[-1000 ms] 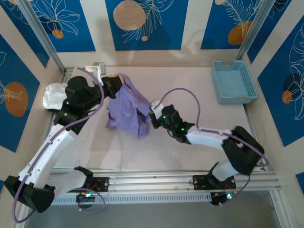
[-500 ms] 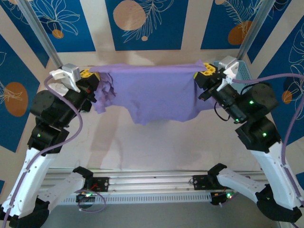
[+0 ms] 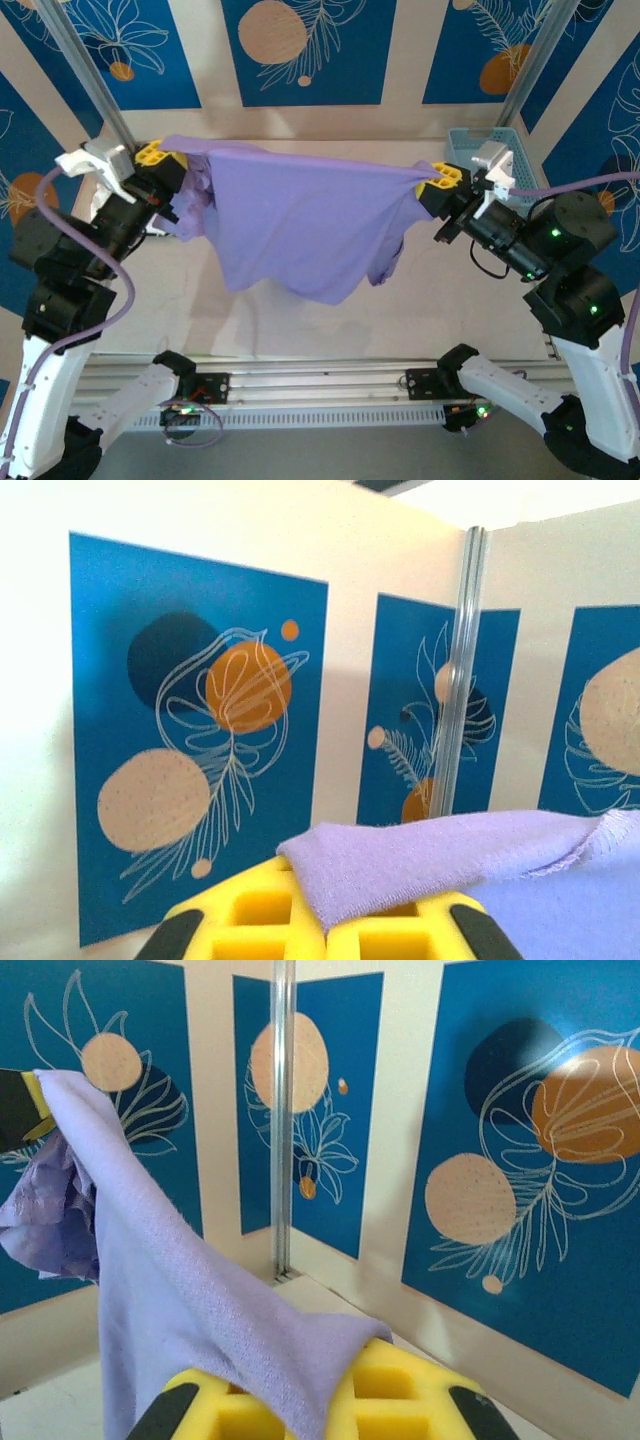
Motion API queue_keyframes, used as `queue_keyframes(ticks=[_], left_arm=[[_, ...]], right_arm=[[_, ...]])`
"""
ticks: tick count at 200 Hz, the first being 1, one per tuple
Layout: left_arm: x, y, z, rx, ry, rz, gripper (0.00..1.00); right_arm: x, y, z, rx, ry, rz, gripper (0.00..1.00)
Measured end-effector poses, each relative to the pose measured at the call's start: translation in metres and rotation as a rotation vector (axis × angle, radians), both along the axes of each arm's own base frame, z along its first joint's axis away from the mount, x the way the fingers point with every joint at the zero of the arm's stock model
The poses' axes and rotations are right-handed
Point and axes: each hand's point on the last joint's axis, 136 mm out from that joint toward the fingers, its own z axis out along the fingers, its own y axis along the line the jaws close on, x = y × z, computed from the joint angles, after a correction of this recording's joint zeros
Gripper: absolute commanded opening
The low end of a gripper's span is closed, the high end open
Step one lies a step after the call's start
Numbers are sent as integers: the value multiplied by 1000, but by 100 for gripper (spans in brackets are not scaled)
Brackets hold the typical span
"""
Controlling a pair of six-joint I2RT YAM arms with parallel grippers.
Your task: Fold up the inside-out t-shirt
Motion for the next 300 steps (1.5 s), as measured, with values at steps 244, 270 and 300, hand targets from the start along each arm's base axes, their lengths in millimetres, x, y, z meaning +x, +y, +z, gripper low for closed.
queue_keyframes(ticks=[244, 270, 300], left_arm=[[190, -4, -402, 358, 986, 369, 89], [136, 20, -442, 341, 1076, 408, 90], [86, 40, -483, 311, 1176, 438, 91]], right_arm=[[162, -47, -440, -540, 1181, -640, 59], [115, -65, -469, -499, 1315, -693, 60], [84, -95, -483, -345, 1445, -783, 60]])
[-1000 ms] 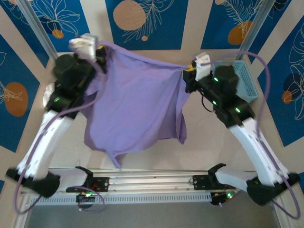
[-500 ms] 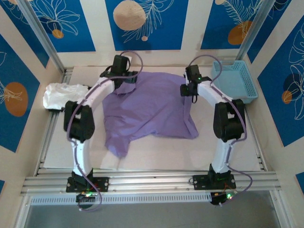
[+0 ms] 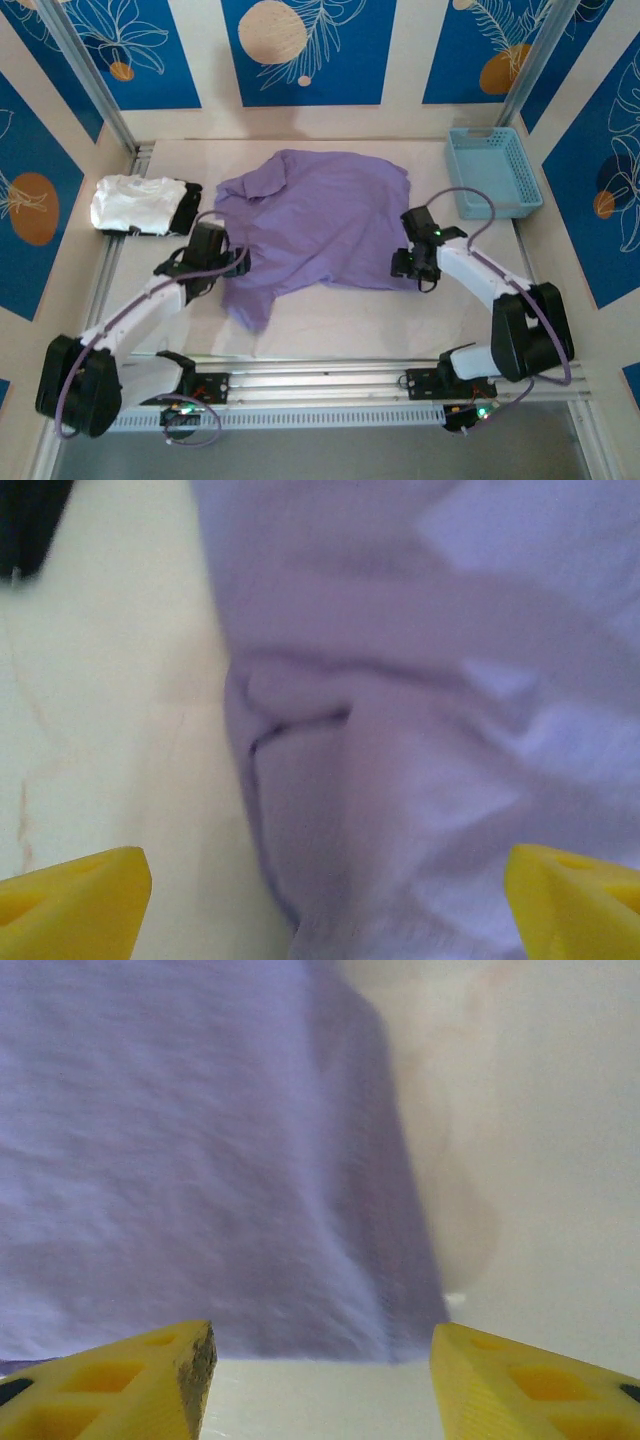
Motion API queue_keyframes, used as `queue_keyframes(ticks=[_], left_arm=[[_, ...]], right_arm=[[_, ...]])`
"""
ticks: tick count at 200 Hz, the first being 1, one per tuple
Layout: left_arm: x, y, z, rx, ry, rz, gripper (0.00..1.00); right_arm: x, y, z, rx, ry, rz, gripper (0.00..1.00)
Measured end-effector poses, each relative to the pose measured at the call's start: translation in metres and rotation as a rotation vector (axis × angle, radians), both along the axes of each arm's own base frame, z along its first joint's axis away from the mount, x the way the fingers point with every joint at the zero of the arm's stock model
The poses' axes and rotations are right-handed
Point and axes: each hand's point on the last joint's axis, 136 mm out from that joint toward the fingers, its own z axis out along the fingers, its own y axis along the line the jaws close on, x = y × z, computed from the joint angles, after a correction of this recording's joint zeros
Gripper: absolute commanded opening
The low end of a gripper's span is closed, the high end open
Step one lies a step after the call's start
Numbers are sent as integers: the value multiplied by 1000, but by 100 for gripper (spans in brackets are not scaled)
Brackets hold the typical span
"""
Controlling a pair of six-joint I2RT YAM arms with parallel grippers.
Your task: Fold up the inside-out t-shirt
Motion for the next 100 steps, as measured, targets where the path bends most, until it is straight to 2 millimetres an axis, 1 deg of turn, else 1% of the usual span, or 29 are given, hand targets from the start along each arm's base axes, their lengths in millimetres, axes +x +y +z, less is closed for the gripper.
queue_keyframes(ticks=[14, 30, 55, 81, 100], left_arm=[[-14, 1, -14, -36, 31, 17, 89], [-25, -3, -31, -86, 84, 22, 86], [-37, -11, -52, -143, 157, 22, 79], [-41, -17, -61, -183, 184, 19, 68], [-40, -23, -64, -217, 193, 11, 57]], right_arm=[[-5, -10, 0, 50, -4, -84, 59], [-10, -19, -4, 99, 15, -159, 59], [-17, -20, -17, 144, 74, -202, 58], [-18, -15, -28, 183, 123, -219, 56], [-17, -11, -36, 210, 151, -223, 52]])
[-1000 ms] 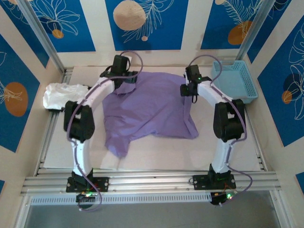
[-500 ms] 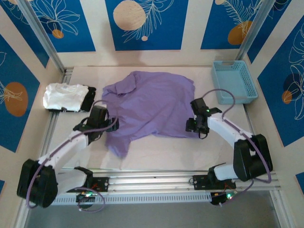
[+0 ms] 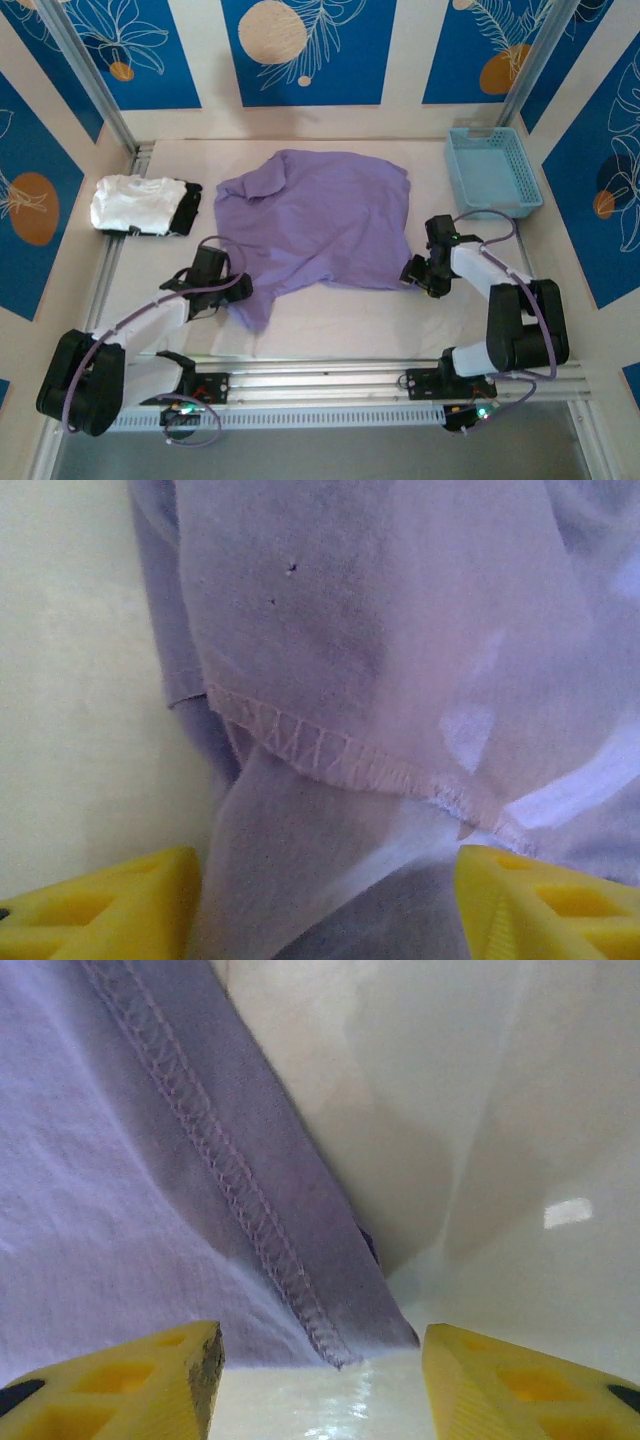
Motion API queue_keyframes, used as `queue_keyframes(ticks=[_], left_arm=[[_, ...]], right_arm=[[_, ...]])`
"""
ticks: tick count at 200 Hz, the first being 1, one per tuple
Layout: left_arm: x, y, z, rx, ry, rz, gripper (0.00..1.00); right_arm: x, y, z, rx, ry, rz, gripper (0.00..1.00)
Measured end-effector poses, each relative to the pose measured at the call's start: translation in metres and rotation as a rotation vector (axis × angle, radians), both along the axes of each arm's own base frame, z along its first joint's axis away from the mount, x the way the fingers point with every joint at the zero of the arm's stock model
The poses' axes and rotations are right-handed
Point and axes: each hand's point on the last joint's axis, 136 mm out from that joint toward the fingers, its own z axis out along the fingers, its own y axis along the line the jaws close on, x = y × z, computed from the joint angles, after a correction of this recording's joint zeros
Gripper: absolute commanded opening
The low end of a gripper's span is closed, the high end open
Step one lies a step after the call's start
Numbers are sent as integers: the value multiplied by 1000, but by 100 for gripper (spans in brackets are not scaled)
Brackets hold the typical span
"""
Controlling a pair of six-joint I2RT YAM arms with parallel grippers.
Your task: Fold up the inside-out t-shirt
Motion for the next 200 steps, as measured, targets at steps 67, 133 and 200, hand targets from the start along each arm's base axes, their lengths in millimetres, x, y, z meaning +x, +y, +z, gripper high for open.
queue_keyframes(ticks=[67, 133, 200], left_arm=[[7, -9, -2, -53, -15, -6, 0], [49, -21, 105, -154, -269, -4, 0], [115, -48, 352, -319, -740, -52, 0]], right_arm=[[22, 6, 12, 74, -101, -28, 0], [56, -8, 203, 103, -739, -38, 0], [14, -21, 454, 45, -1334, -21, 0]])
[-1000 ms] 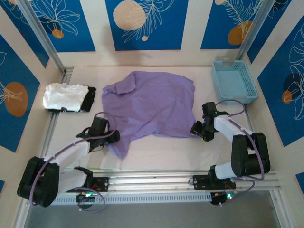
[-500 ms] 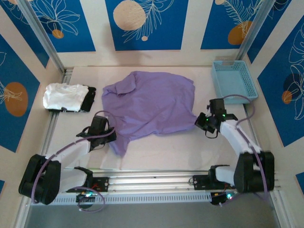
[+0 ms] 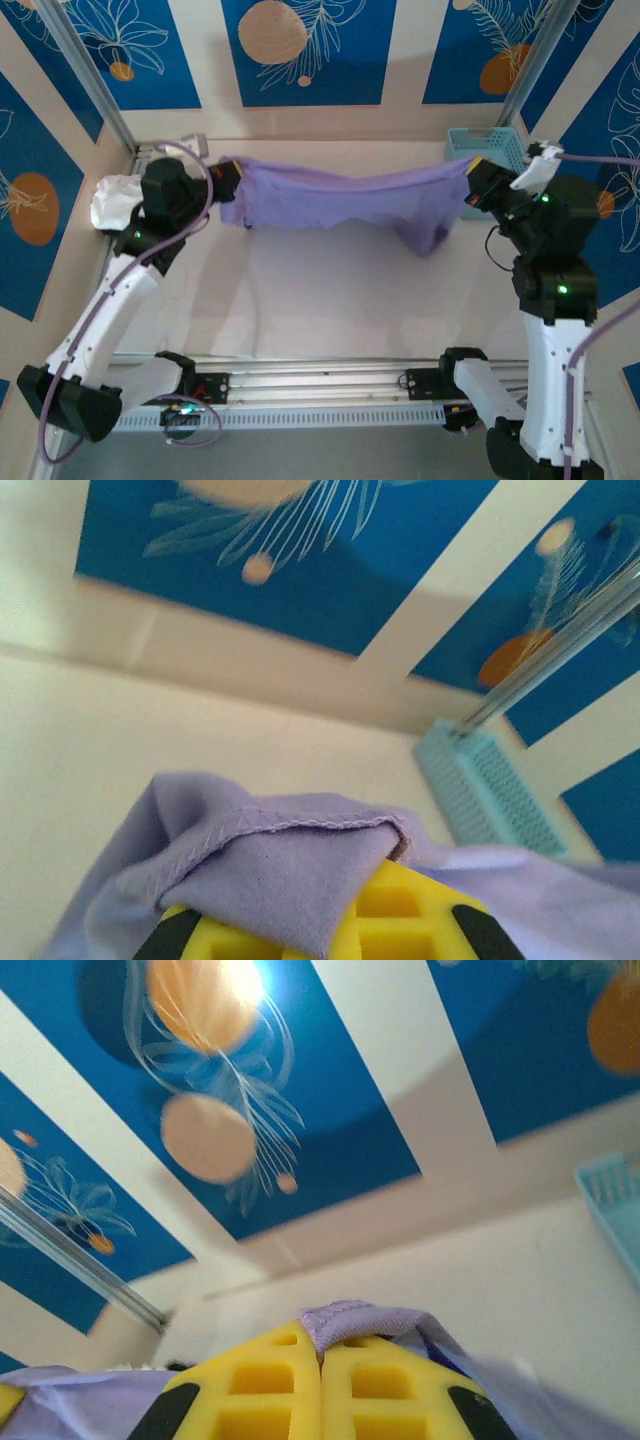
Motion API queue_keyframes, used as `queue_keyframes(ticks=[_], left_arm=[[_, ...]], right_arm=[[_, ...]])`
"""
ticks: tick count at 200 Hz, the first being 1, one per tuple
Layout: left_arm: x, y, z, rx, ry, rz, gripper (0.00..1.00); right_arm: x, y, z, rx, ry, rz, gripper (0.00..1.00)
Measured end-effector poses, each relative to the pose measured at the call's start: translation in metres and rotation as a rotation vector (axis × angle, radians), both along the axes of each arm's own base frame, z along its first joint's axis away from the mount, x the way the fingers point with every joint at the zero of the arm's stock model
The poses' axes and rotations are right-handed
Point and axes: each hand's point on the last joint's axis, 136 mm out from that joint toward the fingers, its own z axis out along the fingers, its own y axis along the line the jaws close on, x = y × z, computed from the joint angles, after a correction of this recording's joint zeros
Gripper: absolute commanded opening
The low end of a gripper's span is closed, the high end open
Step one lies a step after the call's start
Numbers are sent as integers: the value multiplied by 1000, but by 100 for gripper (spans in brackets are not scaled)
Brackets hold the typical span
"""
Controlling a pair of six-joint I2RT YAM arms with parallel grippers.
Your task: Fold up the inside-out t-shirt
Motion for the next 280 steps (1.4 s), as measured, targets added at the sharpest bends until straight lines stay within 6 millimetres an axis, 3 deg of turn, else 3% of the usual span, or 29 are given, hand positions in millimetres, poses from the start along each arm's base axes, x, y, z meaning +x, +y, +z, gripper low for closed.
queue_keyframes(ticks=[23, 43, 72, 93, 116, 143, 162, 175, 197, 217, 237, 258, 269, 280], left_arm=[[45, -16, 42, 2, -52, -9, 0], [91, -36, 54, 12, -61, -33, 0], [148, -58, 48, 41, -43, -54, 0], [178, -71, 59, 38, -74, -75, 0], [193, -79, 81, 25, -138, -94, 0], [192, -80, 101, 13, -194, -106, 0], [194, -70, 106, 6, -204, -96, 3], [202, -56, 96, 5, -178, -72, 5], [224, -14, 56, 23, -80, 0, 8], [240, 28, 2, 67, 47, 75, 24], [246, 66, -52, 131, 179, 152, 49], [242, 105, -102, 199, 300, 240, 65], [231, 124, -132, 228, 373, 286, 71], [205, 138, -164, 261, 451, 314, 75]], right_arm=[[-9, -2, 48, -16, -111, -12, 0], [5, -2, 72, -27, -149, -11, 0], [40, -6, 81, -49, -137, -19, 0], [59, -8, 78, -56, -116, -18, 0], [58, -2, 87, -58, -143, 23, 0], [38, 19, 113, -60, -229, 113, 0], [20, 50, 121, -53, -274, 230, 0], [10, 76, 115, -43, -280, 324, 0], [-2, 128, 80, -23, -229, 497, 0], [-1, 187, 22, -13, -114, 636, 0], [8, 253, -66, -31, 80, 733, 8], [17, 320, -177, -87, 365, 801, 35], [15, 342, -225, -131, 480, 831, 43], [9, 352, -265, -171, 590, 845, 47]])
